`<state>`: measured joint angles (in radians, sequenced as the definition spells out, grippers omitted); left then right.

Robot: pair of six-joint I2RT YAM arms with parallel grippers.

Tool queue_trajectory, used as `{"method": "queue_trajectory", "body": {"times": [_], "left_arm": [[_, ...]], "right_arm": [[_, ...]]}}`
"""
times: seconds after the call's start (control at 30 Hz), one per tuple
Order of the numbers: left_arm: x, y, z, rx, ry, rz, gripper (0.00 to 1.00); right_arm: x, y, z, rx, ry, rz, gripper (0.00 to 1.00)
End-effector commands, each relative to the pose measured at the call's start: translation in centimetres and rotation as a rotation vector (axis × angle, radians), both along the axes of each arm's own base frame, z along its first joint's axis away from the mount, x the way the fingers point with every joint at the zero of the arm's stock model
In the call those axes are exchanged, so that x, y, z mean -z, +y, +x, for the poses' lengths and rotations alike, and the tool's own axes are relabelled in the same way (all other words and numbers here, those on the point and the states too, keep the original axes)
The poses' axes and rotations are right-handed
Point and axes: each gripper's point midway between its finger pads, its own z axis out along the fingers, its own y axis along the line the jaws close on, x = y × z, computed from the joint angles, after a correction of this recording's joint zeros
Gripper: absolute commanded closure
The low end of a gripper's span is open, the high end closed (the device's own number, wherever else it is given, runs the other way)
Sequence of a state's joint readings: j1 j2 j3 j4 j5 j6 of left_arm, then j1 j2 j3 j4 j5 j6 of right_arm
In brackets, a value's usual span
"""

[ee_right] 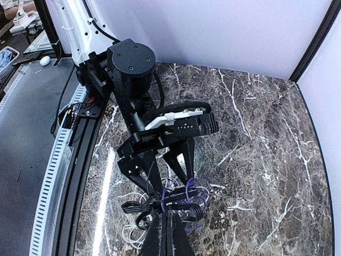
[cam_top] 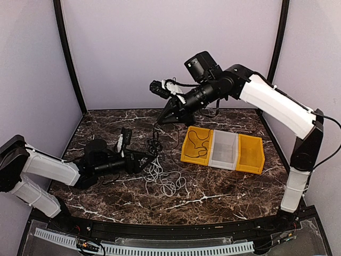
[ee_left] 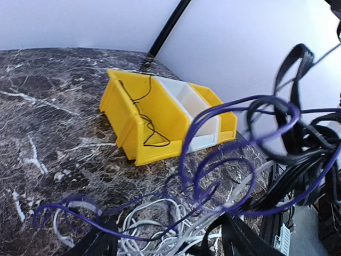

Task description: Untangle the cables

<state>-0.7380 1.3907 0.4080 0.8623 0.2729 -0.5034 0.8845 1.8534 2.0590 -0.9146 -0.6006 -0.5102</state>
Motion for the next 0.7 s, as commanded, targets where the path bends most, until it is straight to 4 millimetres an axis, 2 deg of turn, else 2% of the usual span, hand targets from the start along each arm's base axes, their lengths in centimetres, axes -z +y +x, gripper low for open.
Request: {"method": "queue_trajectory", "body": {"times": [0.0, 0.23, 0.5, 0.57, 0.6, 0.67], "left_arm": [[-3.6, -1.8, -0.6, 0.061, -0.135, -0.078, 0.32], [-4.6, -1.7, -1.2, 0.068, -0.184, -0.121, 0.49], [-6.2, -3.0, -2.7, 0.188, -0.231, -0.211, 0.50], [-6.7, -3.3, -3.0, 0.211, -0.235, -0.241, 0.62], [-6.5, -3.3, -2.7, 0.197, -0.225, -0.240, 0.75], [-5.5, -3.2, -1.5, 0.139, -0.188, -0.210, 0.90]], "right_arm": [[0.3, 0.8, -0.4, -0.019, 0.021, 0.001, 1.00], [0.7, 1.2, -0.2, -0.018, 0.033, -0.005, 1.00], [1.3, 1.7, 0.2, -0.017, 0.047, -0.012, 1.00], [1.0, 1.7, 0.3, -0.014, 0.040, -0.008, 1.00], [0.8, 1.7, 0.3, -0.012, 0.033, -0.005, 1.00], [0.2, 1.4, 0.5, -0.003, 0.003, 0.001, 1.00]]}}
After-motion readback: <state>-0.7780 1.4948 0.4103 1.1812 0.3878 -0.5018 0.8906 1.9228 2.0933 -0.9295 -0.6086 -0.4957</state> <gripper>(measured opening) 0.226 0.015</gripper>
